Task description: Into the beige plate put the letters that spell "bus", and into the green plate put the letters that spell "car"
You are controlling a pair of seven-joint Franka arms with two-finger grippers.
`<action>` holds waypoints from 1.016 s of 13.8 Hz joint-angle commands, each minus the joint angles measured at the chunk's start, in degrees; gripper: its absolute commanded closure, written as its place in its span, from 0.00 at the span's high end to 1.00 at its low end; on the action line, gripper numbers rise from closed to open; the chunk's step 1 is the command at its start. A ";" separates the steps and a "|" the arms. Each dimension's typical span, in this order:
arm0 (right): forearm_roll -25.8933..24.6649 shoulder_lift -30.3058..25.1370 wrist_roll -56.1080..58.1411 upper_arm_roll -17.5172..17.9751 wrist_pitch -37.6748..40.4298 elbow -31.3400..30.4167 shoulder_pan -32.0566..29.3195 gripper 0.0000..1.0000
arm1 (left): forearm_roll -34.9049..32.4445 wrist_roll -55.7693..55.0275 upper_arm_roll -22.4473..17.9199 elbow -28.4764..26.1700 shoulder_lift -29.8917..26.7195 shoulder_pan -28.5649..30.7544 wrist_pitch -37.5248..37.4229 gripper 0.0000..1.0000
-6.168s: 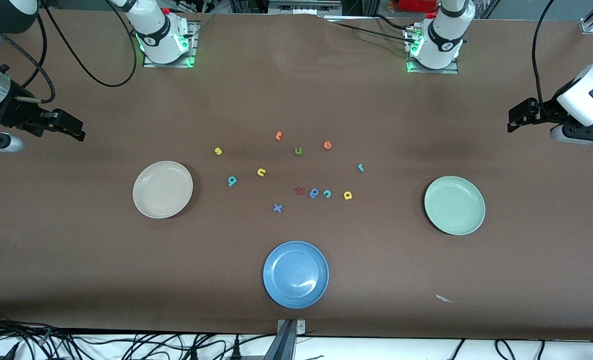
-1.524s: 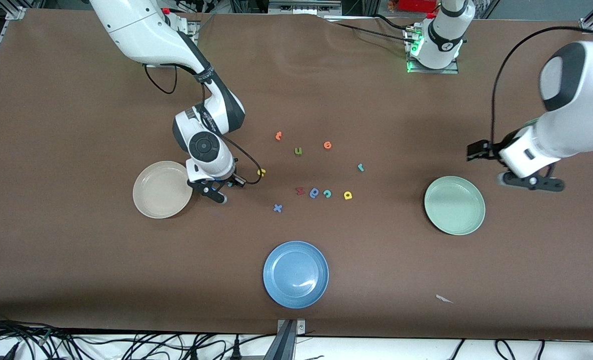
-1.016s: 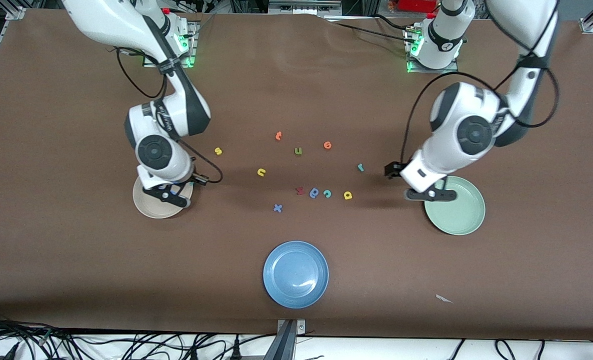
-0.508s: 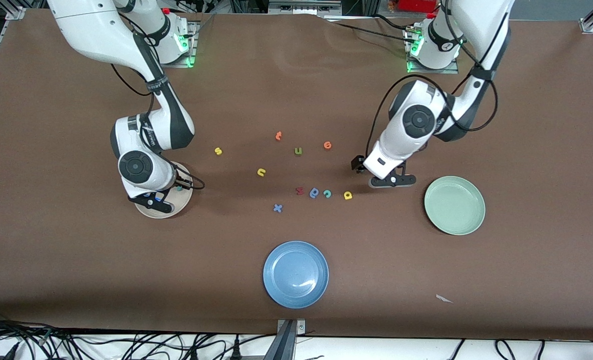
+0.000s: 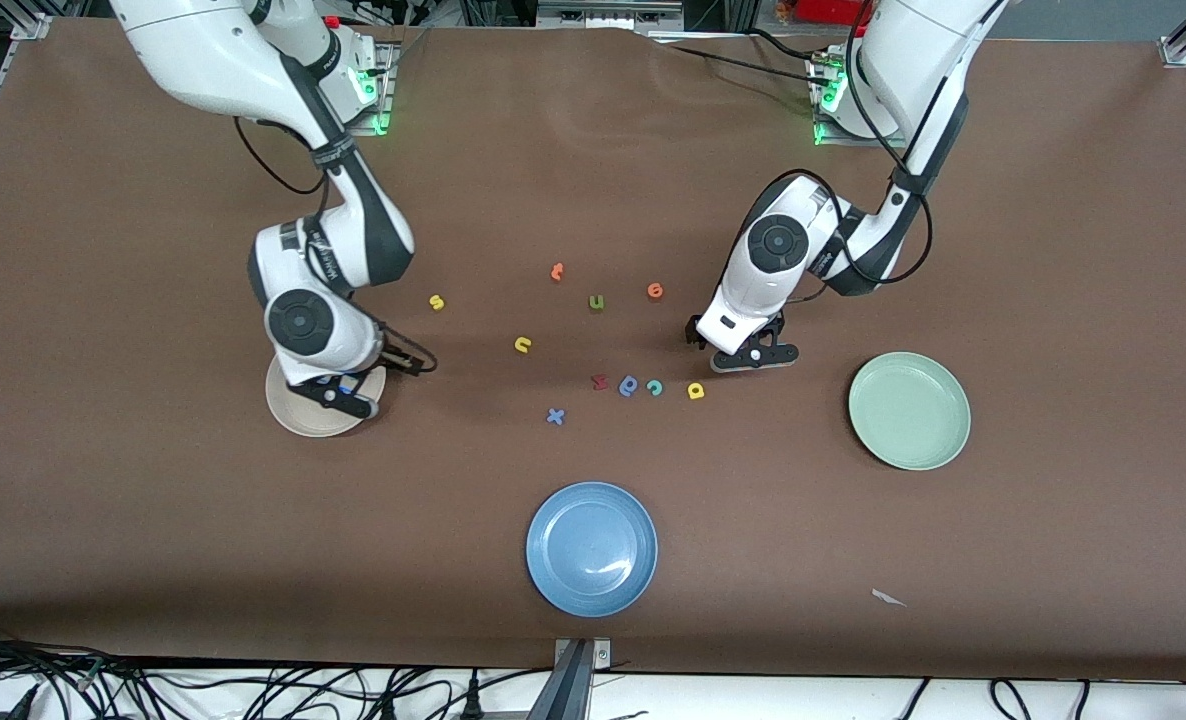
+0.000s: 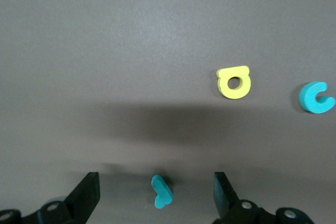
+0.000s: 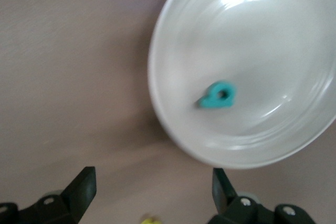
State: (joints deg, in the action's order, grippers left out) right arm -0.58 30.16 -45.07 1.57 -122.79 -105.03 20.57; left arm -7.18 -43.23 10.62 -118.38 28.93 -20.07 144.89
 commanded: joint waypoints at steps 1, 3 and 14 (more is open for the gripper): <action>0.75 -0.89 -9.73 4.13 -0.26 -0.08 -0.18 0.94 | -2.13 -3.60 -0.16 0.34 1.04 -1.19 0.40 0.85; 1.19 -2.64 -13.36 4.93 -0.43 -3.14 -0.18 0.89 | -2.13 -4.75 -0.16 0.43 1.13 -1.81 0.13 0.75; 1.37 -8.81 -17.33 6.34 -17.12 -23.28 -0.09 0.66 | -2.13 -4.76 -0.16 0.69 1.83 -1.90 -0.22 0.45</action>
State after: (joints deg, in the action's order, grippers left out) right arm -0.17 21.74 -61.87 7.23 -137.64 -126.33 20.93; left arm -7.19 -46.66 10.70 -118.15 30.46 -21.80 144.91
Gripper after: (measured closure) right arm 0.242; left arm 0.529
